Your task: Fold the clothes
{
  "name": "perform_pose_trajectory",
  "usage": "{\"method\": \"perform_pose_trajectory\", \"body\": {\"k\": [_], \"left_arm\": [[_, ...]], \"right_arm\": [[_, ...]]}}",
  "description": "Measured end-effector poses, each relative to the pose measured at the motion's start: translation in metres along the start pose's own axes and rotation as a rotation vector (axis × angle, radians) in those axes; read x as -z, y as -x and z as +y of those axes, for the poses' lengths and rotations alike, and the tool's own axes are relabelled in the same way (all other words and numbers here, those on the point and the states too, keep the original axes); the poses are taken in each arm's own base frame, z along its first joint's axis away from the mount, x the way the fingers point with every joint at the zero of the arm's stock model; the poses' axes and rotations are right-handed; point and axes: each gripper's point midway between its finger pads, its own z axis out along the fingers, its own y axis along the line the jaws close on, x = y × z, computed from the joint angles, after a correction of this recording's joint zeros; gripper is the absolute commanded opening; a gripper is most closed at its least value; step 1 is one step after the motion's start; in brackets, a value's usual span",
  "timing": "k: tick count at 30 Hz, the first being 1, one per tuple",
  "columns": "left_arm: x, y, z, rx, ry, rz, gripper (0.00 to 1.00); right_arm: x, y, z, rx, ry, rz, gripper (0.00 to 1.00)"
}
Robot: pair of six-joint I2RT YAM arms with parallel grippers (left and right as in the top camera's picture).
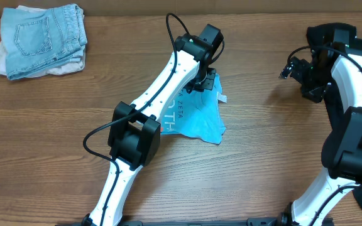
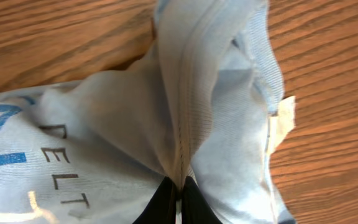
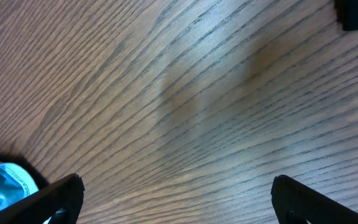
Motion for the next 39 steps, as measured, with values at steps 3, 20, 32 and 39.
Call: {"method": "perform_pose_trajectory", "body": {"k": [3, 20, 32, 39], "left_arm": [[-0.005, 0.000, -0.005, -0.011, -0.017, -0.002, 0.20], [0.034, -0.005, -0.018, -0.065, -0.040, 0.010, 0.74], [0.010, -0.047, -0.005, -0.039, 0.000, 0.184, 0.86], [-0.020, -0.042, -0.013, -0.014, -0.054, 0.156, 0.69]], "right_arm": [[0.000, 0.000, 0.000, 0.000, 0.000, 0.000, 1.00], [0.000, 0.000, 0.000, 0.000, 0.000, 0.000, 1.00], [0.000, 0.000, 0.000, 0.000, 0.000, 0.000, 1.00], [0.000, 0.000, 0.000, 0.000, 0.000, 0.000, 1.00]]}}
